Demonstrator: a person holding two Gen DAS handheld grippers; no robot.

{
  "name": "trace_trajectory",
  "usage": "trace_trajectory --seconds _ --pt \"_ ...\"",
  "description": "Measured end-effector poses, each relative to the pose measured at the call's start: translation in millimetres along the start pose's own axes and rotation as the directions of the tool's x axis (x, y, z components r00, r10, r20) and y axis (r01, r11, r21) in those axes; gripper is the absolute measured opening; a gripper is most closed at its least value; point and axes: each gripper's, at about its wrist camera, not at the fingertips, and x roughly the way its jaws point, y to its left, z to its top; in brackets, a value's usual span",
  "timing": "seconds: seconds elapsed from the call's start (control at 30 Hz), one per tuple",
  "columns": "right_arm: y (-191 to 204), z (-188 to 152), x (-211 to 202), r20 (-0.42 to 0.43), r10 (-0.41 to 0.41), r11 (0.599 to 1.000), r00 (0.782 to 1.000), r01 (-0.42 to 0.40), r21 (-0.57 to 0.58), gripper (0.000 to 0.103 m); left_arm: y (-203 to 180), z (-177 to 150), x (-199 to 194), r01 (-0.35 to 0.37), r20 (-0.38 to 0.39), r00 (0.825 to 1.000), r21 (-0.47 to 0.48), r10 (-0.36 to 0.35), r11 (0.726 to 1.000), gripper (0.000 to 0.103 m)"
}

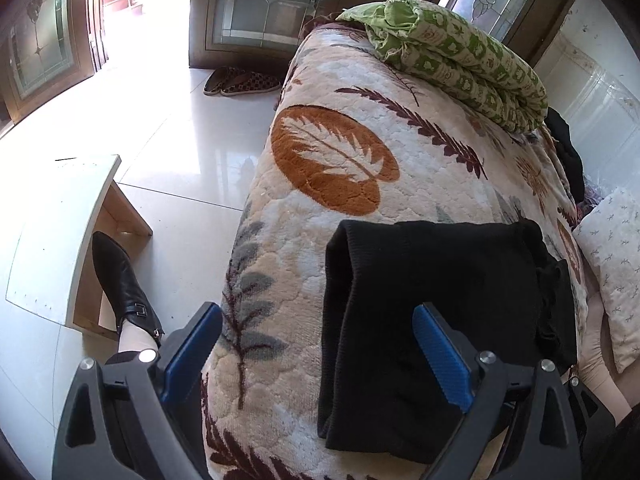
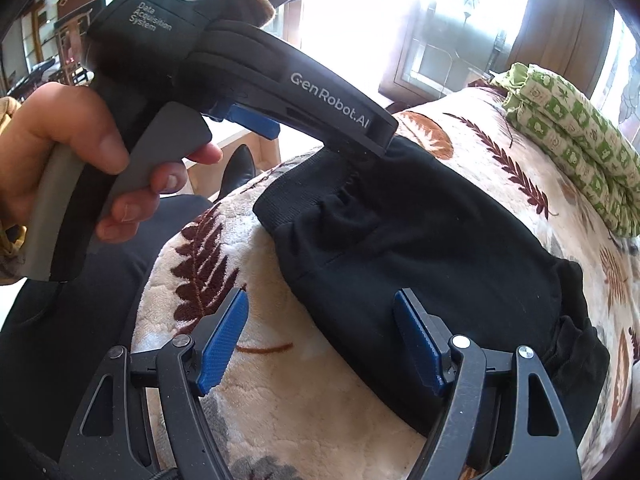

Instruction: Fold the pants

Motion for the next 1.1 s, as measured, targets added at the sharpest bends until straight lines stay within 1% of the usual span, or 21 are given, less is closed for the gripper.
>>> trace_trajectory --seconds 0.2,0.27,0.33,0.37,0.43,0.47,0.5,0.57,0.63,0.73,0.8,0.87,0.9,0.93,1.0,1.1 --pt "4 1 -6 0.033 0.005 1.0 0.999 -0.005 -0.005 0.075 4 4 5 0.027 -0.015 1.0 -0.01 -0.027 1.0 0.097" --pt "8 2 -8 0.056 0.014 1.0 0.998 -0.012 -0.026 0.074 2 6 5 0.03 -0.015 0.999 -0.001 -0.03 1.0 0.097" --pt "13 5 -9 0.076 0.006 0.999 0.997 -0.002 -0.053 0.071 0 7 5 0.027 -0.008 1.0 0.018 -0.027 0.999 0.097" --pt "16 6 -9 0.082 0.007 0.998 0.997 -0.001 -0.069 0.07 -1 8 6 0.029 -0.009 1.0 0.024 -0.028 0.999 0.096" --pt "20 9 -4 0.079 0.005 0.996 0.997 0.002 -0.089 0.069 -1 9 9 0.043 -0.023 0.999 0.029 -0.043 0.999 0.09" --pt "21 9 -1 0.075 0.0 0.995 0.997 0.007 -0.097 0.068 -1 10 12 0.052 -0.034 0.998 0.03 -0.051 0.998 0.088" --pt "22 10 3 0.069 -0.008 0.994 0.998 0.015 -0.106 0.066 -1 9 13 0.058 -0.041 0.998 0.029 -0.057 0.998 0.086" --pt "24 9 14 0.051 -0.028 0.993 0.998 0.034 -0.117 0.061 0 10 16 0.07 -0.05 0.996 0.025 -0.069 0.997 0.086" --pt "24 7 25 0.037 -0.064 0.989 0.997 0.068 -0.129 0.053 1 11 17 0.081 -0.055 0.995 0.019 -0.079 0.997 0.086" --pt "23 7 32 0.06 -0.095 0.985 0.994 0.103 -0.141 0.053 4 12 20 0.097 -0.065 0.993 0.007 -0.097 0.995 0.086" --pt "27 7 35 0.079 -0.128 0.975 0.989 0.139 -0.171 0.052 6 12 23 0.108 -0.072 0.992 -0.007 -0.108 0.994 0.086" --pt "35 8 38 0.099 -0.167 0.958 0.981 0.185 -0.217 0.044 8 12 24 0.115 -0.075 0.99 -0.018 -0.116 0.993 0.086" --pt "37 10 39 0.1 -0.174 0.954 0.98 0.193 -0.232 0.033 8 12 23 0.115 -0.073 0.991 -0.021 -0.116 0.993 0.086" --pt "39 11 38 0.097 -0.178 0.951 0.979 0.196 -0.24 0.027 8 11 21 0.112 -0.07 0.991 -0.021 -0.113 0.993 0.085" --pt "40 12 32 0.096 -0.182 0.955 0.979 0.199 -0.221 0.02 7 11 15 0.115 -0.056 0.992 -0.019 -0.116 0.993 0.085" --pt "28 13 18 0.108 -0.147 0.976 0.983 0.162 -0.145 0.017 6 11 9 0.124 -0.044 0.991 -0.025 -0.125 0.992 0.085"
